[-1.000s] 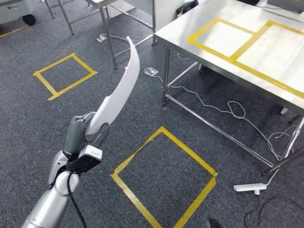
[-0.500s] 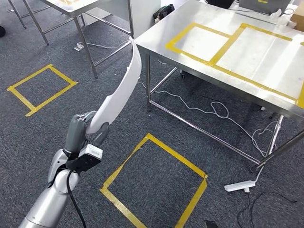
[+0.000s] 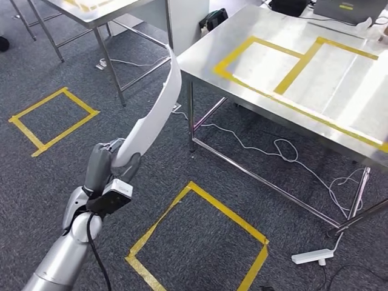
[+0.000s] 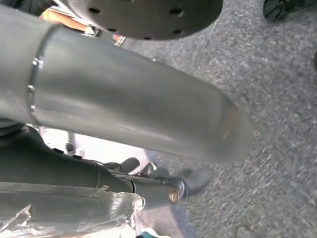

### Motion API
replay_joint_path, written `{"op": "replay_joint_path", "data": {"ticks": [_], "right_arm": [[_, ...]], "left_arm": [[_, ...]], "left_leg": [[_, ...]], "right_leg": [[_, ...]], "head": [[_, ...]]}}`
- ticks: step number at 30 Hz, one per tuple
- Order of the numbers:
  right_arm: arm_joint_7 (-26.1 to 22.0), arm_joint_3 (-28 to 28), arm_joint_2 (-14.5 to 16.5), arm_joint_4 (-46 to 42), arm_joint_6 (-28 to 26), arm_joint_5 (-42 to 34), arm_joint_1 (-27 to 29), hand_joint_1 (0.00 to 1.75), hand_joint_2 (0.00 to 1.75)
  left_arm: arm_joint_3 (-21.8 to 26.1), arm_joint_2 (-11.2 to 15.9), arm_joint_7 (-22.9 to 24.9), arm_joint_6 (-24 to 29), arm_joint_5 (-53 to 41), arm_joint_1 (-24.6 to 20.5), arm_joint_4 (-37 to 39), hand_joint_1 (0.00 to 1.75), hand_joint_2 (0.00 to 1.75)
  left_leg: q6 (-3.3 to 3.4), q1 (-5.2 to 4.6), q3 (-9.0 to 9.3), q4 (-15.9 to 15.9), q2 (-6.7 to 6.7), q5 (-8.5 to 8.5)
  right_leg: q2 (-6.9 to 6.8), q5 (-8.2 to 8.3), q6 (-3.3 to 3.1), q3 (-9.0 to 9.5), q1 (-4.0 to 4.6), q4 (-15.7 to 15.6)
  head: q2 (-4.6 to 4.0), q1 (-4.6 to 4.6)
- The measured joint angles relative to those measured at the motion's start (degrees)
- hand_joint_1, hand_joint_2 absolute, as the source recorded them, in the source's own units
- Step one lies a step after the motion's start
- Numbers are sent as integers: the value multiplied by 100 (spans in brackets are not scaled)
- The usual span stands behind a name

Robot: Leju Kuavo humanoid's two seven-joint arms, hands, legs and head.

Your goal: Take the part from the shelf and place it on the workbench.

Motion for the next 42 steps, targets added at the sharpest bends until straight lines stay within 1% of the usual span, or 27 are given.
{"op": "replay_joint_path", "data": {"ticks": [2,4,5,7,8,9,10,13,14,17,18,20,22,24,25,26,28,29,30,32,34,35,37,39,40,41,42], "right_arm": [[3,0,-12,-4,-3,10,-25,0,0],[-10,0,-23,-6,-5,16,-37,0,0],[-24,0,-24,-6,-3,17,-39,0,0],[-53,0,-17,-5,0,19,-32,0,0],[-55,0,-14,-4,2,20,-23,0,0],[-54,0,-11,-4,1,22,-16,0,0],[-53,0,-10,-4,1,23,-13,0,0],[-101,1,-4,16,4,31,-7,0,0],[-119,3,-2,23,8,36,-6,0,0],[-96,7,-3,25,14,56,-18,0,0],[-88,7,-3,25,15,64,-26,0,0],[-114,10,-3,28,21,79,-37,0,0],[-166,20,-1,32,30,85,-24,0,0],[-169,31,0,36,34,90,10,0,0],[-168,34,1,38,35,93,25,0,0],[-166,36,2,42,35,98,37,0,0],[-197,38,9,62,37,104,55,0,0],[-221,38,12,70,38,107,50,0,0],[-235,39,14,75,39,111,35,0,0],[-230,41,11,71,39,123,-26,0,0],[-222,42,-1,67,38,132,-68,0,0],[-228,43,-7,66,38,135,-77,0,0],[-240,49,-8,66,44,135,-83,0,0],[-234,59,-2,67,51,135,-64,0,0],[-221,66,1,67,54,135,-50,0,0],[-205,73,2,68,54,135,-40,0,0],[-189,78,0,68,53,135,-40,0,0]], "left_arm": [[-3,-4,38,-2,-9,-31,4,175,175],[-6,-5,63,3,-16,-44,14,175,175],[-7,-5,70,5,-15,-42,23,175,175],[-8,-5,82,7,-15,-32,45,175,175],[-9,-4,82,7,-15,-29,56,175,175],[-8,-3,82,7,-15,-29,66,175,175],[-8,-1,82,7,-15,-30,75,175,175],[-7,14,85,7,-13,-35,115,175,175],[-9,14,89,6,-13,-33,126,175,175],[-8,2,98,1,-14,-61,137,175,175],[-2,-1,98,0,-12,-78,142,175,175],[8,-6,98,-17,-12,-98,158,175,175],[3,-17,98,-38,-17,-106,183,175,175],[-2,-32,98,-46,-19,-114,211,175,175],[-2,-40,98,-50,-17,-120,225,175,175],[-2,-45,98,-55,-16,-126,237,175,175],[-5,-51,98,-67,-15,-140,275,175,175],[-8,-52,100,-74,-17,-152,295,175,175],[-11,-56,102,-79,-19,-168,312,175,175],[-18,-65,106,-95,-28,-210,326,175,175],[-27,-70,106,-117,-35,-240,344,175,175],[-33,-68,109,-130,-38,-243,359,175,175],[-47,-63,111,-143,-37,-242,392,175,175],[-63,-58,114,-146,-37,-239,426,175,175],[-69,-55,115,-146,-37,-240,440,175,175],[-74,-51,116,-146,-37,-240,452,175,175],[-80,-46,116,-149,-37,-242,468,175,175]], "left_leg": [[-67,34,-92,314,10,186],[-100,34,-574,1077,17,378],[-106,29,-885,1453,18,311],[-104,19,-1411,1824,18,-219],[-93,10,-1581,1816,18,-484],[-78,-3,-1687,1694,18,-609],[-58,-16,-1742,1482,18,-512],[0,-61,-1770,464,20,793],[18,-70,-1744,209,7,1100],[85,-62,-1497,-21,-19,1150],[114,-60,-1387,-27,-2,1134],[164,-64,-1171,-17,42,1061],[184,-69,-941,-17,76,850],[182,-69,-639,-19,121,599],[178,-70,-462,-23,156,462],[171,-73,-296,-32,198,320],[135,-85,6,-47,269,52],[101,-80,119,-86,304,-55],[57,-66,219,-83,330,-94],[-33,-20,197,190,346,68],[-87,1,-192,912,238,368],[-102,5,-469,1262,171,394],[-136,11,-994,1639,105,12],[-175,32,-1350,1564,93,-556],[-204,51,-1437,1382,86,-646],[-246,82,-1472,1117,58,-489],[-300,127,-1484,798,-6,-100]], "right_leg": [[40,-87,-94,167,10,-55],[56,-222,-172,349,0,-73],[62,-308,-196,440,-2,-76],[91,-500,-209,657,-2,-78],[110,-602,-208,788,-2,-79],[129,-708,-206,931,-3,-80],[144,-814,-202,1076,-3,-81],[182,-1133,-152,1344,17,-94],[191,-1199,-125,1433,32,-101],[195,-1178,-39,1639,45,6],[182,-1125,-9,1561,35,206],[148,-1157,44,1152,13,868],[125,-1563,76,593,-3,1396],[109,-2052,82,214,-13,1363],[83,-2038,67,105,-14,1153],[10,-1716,36,29,-9,852],[-218,-590,-30,-31,35,275],[-278,-185,-59,-11,70,114],[-274,-19,-83,36,104,37],[-116,-127,-144,234,118,-47],[13,-231,-211,498,76,-179],[73,-296,-232,630,51,-241],[222,-452,-224,877,-2,-310],[389,-640,-172,1122,-59,-331],[471,-737,-137,1250,-94,-331],[546,-829,-99,1372,-129,-327],[612,-916,-52,1465,-151,-318]], "head": [[0,-9],[0,-20],[0,-24],[0,-25],[0,-25],[0,-26],[0,-26],[-2,-33],[-2,-27],[-1,4],[-1,13],[-1,20],[0,23],[0,34],[0,37],[0,38],[0,27],[-1,15],[-1,7],[-1,4],[-1,-7],[-1,-15],[0,-33],[0,-39],[0,-43],[0,-45],[-1,-54]]}}
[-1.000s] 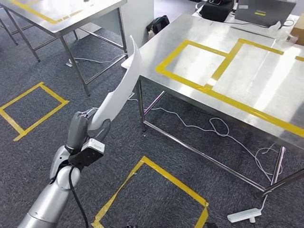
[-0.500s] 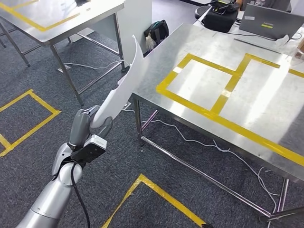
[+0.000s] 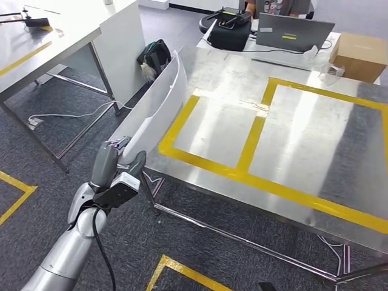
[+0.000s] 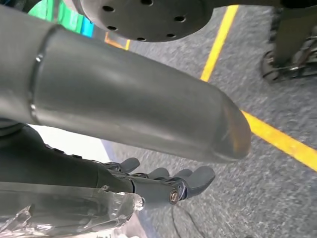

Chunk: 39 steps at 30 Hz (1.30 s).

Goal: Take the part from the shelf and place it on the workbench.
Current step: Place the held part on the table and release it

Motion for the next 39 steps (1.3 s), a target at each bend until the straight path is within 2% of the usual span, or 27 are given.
{"op": "replay_joint_path", "data": {"ticks": [2,3,5,6,8,9,11,12,13,14,16,17,18,20,22,23,25,26,27,28,29,31,32,33,36,38,39], "right_arm": [[8,6,-6,-2,0,5,-21,0,0],[8,8,-9,-3,1,10,-31,0,0],[8,11,-10,-6,5,19,-34,0,0],[8,12,-10,-7,9,22,-31,0,0],[7,16,-9,-7,24,30,-40,0,0],[6,24,-6,-7,33,35,-50,0,0],[5,46,3,-7,49,50,-57,0,0],[5,56,6,-7,56,58,-54,0,0],[8,62,7,-7,63,68,-51,0,0],[10,63,7,-7,71,75,-49,0,0],[4,66,7,-7,82,85,-56,0,0],[-8,68,7,-7,86,88,-66,0,0],[-20,70,10,-7,89,89,-80,0,0],[-34,82,18,-7,91,93,-107,0,0],[-17,96,26,-10,91,103,-123,0,0],[-3,101,29,-12,92,108,-136,0,0],[21,105,37,-15,107,111,-162,0,0],[18,110,43,-15,120,111,-169,0,0],[15,118,51,-15,132,111,-171,0,0],[16,129,59,-15,142,111,-169,0,0],[19,139,64,-15,146,111,-168,0,0],[24,152,68,-16,156,114,-171,0,0],[23,156,68,-17,168,116,-178,0,0],[23,163,68,-19,185,119,-187,0,0],[24,195,68,-26,226,134,-207,0,0],[25,208,69,-32,239,148,-225,0,0],[18,211,70,-33,246,153,-237,0,0]], "left_arm": [[-19,5,7,-47,-2,-14,37,175,175],[-33,2,10,-88,-5,-23,51,175,175],[-66,-6,8,-193,-17,-75,64,175,175],[-78,-8,-3,-243,-25,-112,72,175,175],[-104,-2,-44,-335,-49,-169,91,175,175],[-125,3,-68,-374,-62,-177,105,175,175],[-181,17,-115,-462,-91,-178,141,175,175],[-207,25,-131,-502,-108,-179,161,175,175],[-228,33,-144,-535,-133,-184,181,175,175],[-246,41,-146,-557,-160,-198,202,175,175],[-282,60,-115,-592,-238,-250,273,175,175],[-299,72,-77,-604,-283,-280,321,175,175],[-315,82,-25,-610,-343,-305,378,175,175],[-333,96,122,-598,-501,-353,498,175,175],[-346,105,293,-565,-701,-451,644,175,175],[-351,112,381,-544,-795,-513,728,175,175],[-370,126,589,-492,-1020,-622,936,175,175],[-391,129,722,-463,-1165,-664,1048,175,175],[-419,130,858,-434,-1321,-707,1173,175,175],[-449,129,975,-411,-1456,-756,1293,175,175],[-475,129,1060,-392,-1556,-813,1398,175,175],[-523,123,1221,-344,-1751,-959,1597,175,175],[-562,109,1352,-317,-1904,-1052,1715,175,175],[-608,86,1519,-290,-2105,-1149,1860,175,175],[-768,-36,2011,-253,-2738,-1436,2357,175,175],[-883,-144,2285,-252,-3089,-1655,2688,175,175],[-944,-199,2416,-263,-3243,-1767,2857,175,175]], "left_leg": [[-61,77,10,-541,-88,843],[-54,90,18,-659,-105,1082],[39,83,55,-677,-64,1227],[102,76,76,-671,-37,1262],[226,50,130,-679,38,1283],[271,26,159,-679,81,1249],[328,-29,223,-679,175,1161],[348,-58,274,-679,220,1106],[363,-88,342,-679,266,1049],[373,-114,422,-680,313,991],[372,-168,570,-683,398,878],[356,-187,617,-683,433,836],[337,-200,641,-682,468,806],[291,-205,653,-685,545,769],[238,-195,588,-533,446,657],[210,-190,472,-300,342,536],[176,-184,68,436,160,251],[165,-184,-136,751,130,180],[160,-183,-270,908,117,211],[159,-180,-298,844,111,363],[160,-174,-220,575,107,604],[159,-150,90,-194,82,1051],[179,-143,213,-472,66,1136],[206,-142,284,-630,51,1142],[320,-137,327,-698,44,1066],[378,-115,353,-710,45,1053],[396,-115,360,-710,44,1044]], "right_leg": [[118,-216,90,110,-12,58],[162,-335,127,141,-13,62],[172,-504,190,215,-40,29],[51,-568,216,226,-50,74],[-302,-773,250,-17,-50,541],[-448,-920,259,-287,-47,954],[-515,-1067,253,-860,-36,1677],[-518,-971,229,-1043,-24,1792],[-527,-746,190,-1107,-3,1665],[-571,-429,129,-1073,30,1351],[-812,159,-14,-918,137,621],[-903,310,-53,-856,180,406],[-945,369,-64,-830,209,311],[-834,379,-39,-799,197,276],[-741,401,-41,-756,155,206],[-706,407,-49,-726,132,175],[-632,393,-71,-705,116,160],[-589,380,-79,-695,112,161],[-545,364,-81,-680,109,162],[-503,345,-75,-654,105,163],[-464,320,-61,-622,100,167],[-407,249,-14,-574,108,195],[-391,215,11,-570,119,214],[-382,189,34,-576,131,226],[-393,127,101,-611,132,249],[-435,-57,171,-777,117,573],[-461,-213,205,-961,105,929]], "head": [[-1,-42],[-2,-52],[-1,-36],[-1,-19],[0,16],[0,33],[1,38],[0,41],[0,40],[0,42],[1,38],[1,35],[1,32],[1,28],[0,14],[-1,6],[0,-7],[0,-7],[1,-8],[1,-8],[1,-8],[1,-11],[1,-9],[1,-10],[1,-1],[1,29],[1,46]]}}
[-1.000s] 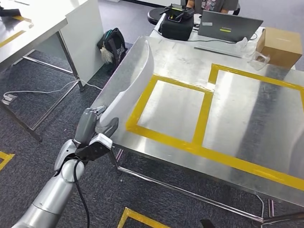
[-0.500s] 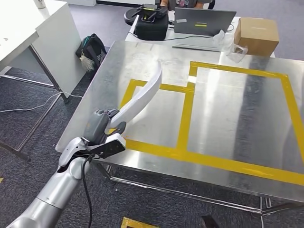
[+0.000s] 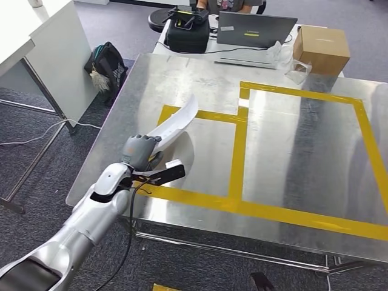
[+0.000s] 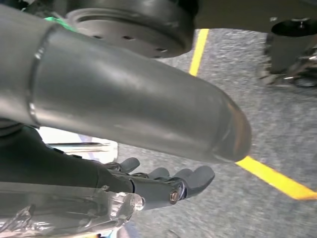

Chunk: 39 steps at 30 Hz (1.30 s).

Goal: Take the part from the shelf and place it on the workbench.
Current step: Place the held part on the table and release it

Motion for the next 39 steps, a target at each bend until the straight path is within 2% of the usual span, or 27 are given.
{"op": "replay_joint_path", "data": {"ticks": [2,3,4,5,6,8,9,10,12,13,15,17,19,21,22,26,31,39], "right_arm": [[-14,12,1,0,14,5,-7,0,0],[-18,19,1,0,21,9,-3,0,0],[-6,26,1,0,24,14,3,0,0],[5,29,1,-1,25,20,6,0,0],[15,32,1,-3,26,26,4,0,0],[5,35,16,-5,25,32,-12,0,0],[-15,38,25,-6,25,34,-19,0,0],[-35,39,34,-6,25,34,-24,0,0],[-50,40,38,-7,23,35,-24,0,0],[-46,40,38,-7,23,35,-24,0,0],[-41,40,38,-7,25,35,-23,0,0],[-41,40,38,-7,23,35,-23,0,0],[-41,40,38,-7,19,35,-22,0,0],[-41,40,38,-7,14,35,-20,0,0],[-41,40,38,-7,11,35,-19,0,0],[-41,40,38,-7,-8,35,-5,0,0],[-41,40,38,-5,-50,-4,16,0,0],[-41,40,40,-4,-131,-73,112,0,0]], "left_arm": [[-105,-92,192,-37,-222,-170,322,175,175],[-151,-134,252,-57,-295,-218,462,175,175],[-188,-169,288,-70,-340,-253,578,175,175],[-218,-205,308,-76,-372,-287,676,175,175],[-246,-241,321,-78,-395,-327,762,175,175],[-279,-292,327,-76,-418,-423,905,175,175],[-291,-308,327,-76,-420,-460,963,175,175],[-302,-316,328,-75,-421,-488,1013,175,175],[-325,-326,330,-74,-424,-521,1093,175,175],[-338,-329,330,-73,-426,-540,1127,175,175],[-365,-339,332,-74,-427,-584,1188,175,175],[-386,-349,321,-79,-428,-616,1242,175,175],[-392,-363,278,-101,-420,-637,1299,87,175],[-393,-372,192,-123,-397,-644,1353,0,175],[-393,-374,142,-129,-385,-641,1375,0,175],[-391,-379,-108,-84,-237,-608,1429,0,0],[-342,-380,-231,117,-57,-481,1352,0,0],[-136,-307,-561,287,403,16,507,0,0]], "left_leg": [[21,-1,16,1,9,-22],[25,0,31,2,14,-36],[21,4,51,3,18,-53],[9,11,77,3,19,-71],[-10,18,106,3,18,-92],[-65,7,138,17,10,-132],[-63,-8,141,24,6,-141],[-37,-24,138,29,2,-141],[47,-30,150,7,5,-123],[66,-29,163,-14,9,-117],[52,-25,191,-66,15,-105],[-10,-21,209,-109,16,-89],[-101,-12,220,-137,16,-79],[-159,-3,224,-146,16,-74],[-169,-1,223,-147,16,-72],[-187,-1,222,-147,16,-68],[-186,-10,222,-146,16,-68],[-95,-54,209,-96,16,-118]], "right_leg": [[-29,-267,44,-471,-26,798],[-36,-270,59,-635,-38,1012],[-40,-149,68,-684,-51,989],[-46,68,75,-616,-65,735],[-62,338,82,-459,-82,322],[-96,678,81,-135,-97,-417],[-104,743,82,-45,-104,-605],[-96,742,79,-15,-106,-661],[-67,759,74,-14,-107,-668],[-56,756,59,-14,-100,-668],[-46,748,21,-14,-90,-667],[-46,744,-13,-16,-84,-667],[-49,742,-33,-17,-76,-665],[-50,743,-46,-17,-68,-663],[-50,744,-52,-17,-66,-662],[-51,750,-63,-15,-66,-663],[-52,757,-57,-9,-77,-668],[-52,764,2,5,-126,-693]], "head": [[0,4],[0,4],[0,3],[0,4],[0,5],[-1,11],[-1,10],[-1,5],[-1,-7],[-1,-10],[0,-11],[-1,-11],[-1,-10],[0,-8],[0,-7],[0,-6],[-1,-6],[0,-9]]}}
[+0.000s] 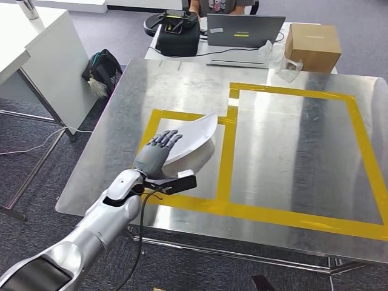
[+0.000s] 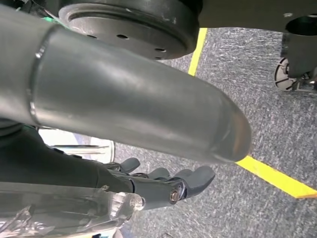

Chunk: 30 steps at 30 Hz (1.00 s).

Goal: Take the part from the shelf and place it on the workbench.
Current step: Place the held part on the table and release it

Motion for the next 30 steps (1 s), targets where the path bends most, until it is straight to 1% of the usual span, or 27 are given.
{"op": "replay_joint_path", "data": {"ticks": [2,3,4,5,7,8,9,10,11,12,13,14,15,16,17,18,19,20,22,23,24,25,26,27,28,29,30], "right_arm": [[0,-1,-2,0,-12,-11,19,0,0],[0,-3,-3,0,-16,-14,25,0,0],[0,-5,-5,0,-20,-22,29,0,0],[-2,-9,-7,1,-26,-36,35,0,0],[-13,-21,-7,2,-47,-75,60,0,0],[-18,-31,-7,2,-60,-98,83,0,0],[-22,-45,-7,3,-73,-122,111,0,0],[-21,-61,-8,3,-82,-148,140,0,0],[-21,-80,-11,4,-88,-171,167,0,0],[-20,-98,-13,7,-93,-192,187,0,0],[-20,-115,-12,10,-95,-208,204,0,0],[-21,-136,-12,14,-98,-220,224,0,0],[-22,-158,-15,18,-103,-229,240,0,0],[-23,-178,-20,21,-104,-234,258,0,0],[-24,-196,-29,23,-100,-235,274,0,0],[-23,-206,-37,25,-92,-234,284,0,0],[-23,-210,-40,27,-76,-234,295,0,0],[-22,-213,-43,31,-63,-232,306,0,0],[-22,-217,-44,49,-51,-222,331,0,0],[-23,-221,-44,58,-55,-217,348,0,0],[-23,-231,-45,66,-64,-215,369,0,0],[-24,-245,-45,72,-79,-214,391,0,0],[-24,-263,-45,75,-95,-216,410,0,0],[-23,-281,-45,79,-108,-217,427,0,0],[-23,-297,-44,85,-121,-217,444,0,0],[-23,-314,-44,92,-135,-218,464,0,0],[-23,-331,-44,104,-153,-218,485,0,0]], "left_arm": [[64,28,-51,5,110,120,-265,0,0],[85,36,-65,9,143,161,-372,0,0],[104,43,-83,25,186,199,-476,0,0],[128,46,-113,52,246,249,-577,0,0],[196,63,-213,108,472,403,-823,0,0],[238,80,-273,110,618,517,-965,0,0],[282,106,-341,92,785,652,-1141,0,0],[325,138,-412,65,947,807,-1335,0,0],[370,179,-494,45,1104,976,-1546,0,0],[424,227,-596,38,1277,1162,-1781,0,0],[482,280,-697,46,1439,1347,-2004,0,0],[548,334,-803,64,1584,1529,-2224,0,0],[611,387,-894,87,1699,1695,-2425,0,0],[670,438,-969,109,1794,1839,-2592,0,0],[726,478,-1046,132,1895,1974,-2734,0,0],[796,520,-1154,169,2067,2099,-2871,0,0],[886,552,-1287,218,2294,2228,-3000,0,0],[993,573,-1450,278,2574,2359,-3126,0,0],[1283,595,-1784,359,3212,2618,-3345,0,0],[1457,594,-1933,351,3549,2745,-3417,0,0],[1651,584,-2059,321,3880,2866,-3471,0,0],[1855,562,-2167,297,4177,2979,-3505,0,0],[2055,525,-2248,291,4386,3075,-3521,0,0],[2246,483,-2308,307,4521,3156,-3529,0,0],[2429,440,-2348,345,4597,3216,-3529,0,0],[2602,388,-2372,390,4655,3253,-3529,0,0],[2764,335,-2386,447,4723,3279,-3524,0,0]], "left_leg": [[39,11,19,-44,7,36],[58,32,41,-89,16,75],[76,60,62,-134,25,114],[86,88,78,-167,35,148],[91,108,76,-175,47,156],[85,120,73,-175,54,157],[68,139,71,-174,61,157],[39,167,70,-170,65,157],[-2,202,68,-160,66,154],[-61,231,62,-141,65,146],[-122,250,52,-118,64,139],[-180,257,43,-92,59,139],[-229,255,32,-74,51,150],[-267,257,24,-70,44,170],[-297,267,14,-69,38,186],[-315,279,-7,-49,37,151],[-319,282,-59,55,37,31],[-311,273,-153,281,37,-171],[-272,220,-435,1055,35,-698],[-249,189,-553,1428,34,-886],[-216,158,-599,1659,34,-964],[-171,126,-546,1691,35,-927],[-117,91,-388,1509,40,-801],[-53,49,-141,1173,73,-655],[8,-5,152,760,149,-560],[52,-51,398,371,225,-520],[75,-91,555,95,279,-504]], "right_leg": [[0,6,36,11,-4,-26],[-1,-30,59,4,1,-10],[-1,-128,85,-37,4,93],[-3,-292,110,-127,1,320],[-5,-702,167,-410,-26,1052],[-6,-823,199,-522,-45,1360],[-8,-838,234,-548,-66,1486],[-14,-743,274,-460,-92,1379],[-28,-574,321,-262,-126,1058],[-46,-448,389,-14,-157,636],[-34,-337,408,196,-170,305],[-19,-297,394,330,-177,89],[6,-312,344,374,-169,23],[38,-301,252,351,-153,69],[39,-311,179,317,-145,89],[34,-300,110,284,-134,108],[28,-275,47,249,-122,113],[16,-241,-16,212,-109,109],[-15,-173,-115,120,-68,103],[-37,-138,-148,69,-38,103],[-66,-102,-170,16,-5,103],[-102,-62,-182,-38,27,102],[-139,-20,-186,-91,54,101],[-180,23,-186,-140,75,99],[-228,63,-179,-182,98,96],[-287,107,-165,-215,112,88],[-351,159,-145,-235,118,68]], "head": [[0,-2],[0,1],[0,10],[-1,19],[-1,31],[-1,29],[0,28],[0,27],[0,27],[-1,32],[-1,37],[-1,42],[-1,44],[-1,41],[-1,34],[-1,16],[-1,2],[0,-16],[-1,-42],[-1,-52],[-1,-56],[-1,-59],[-1,-60],[-1,-59],[-1,-60],[-1,-58],[-1,-59]]}}
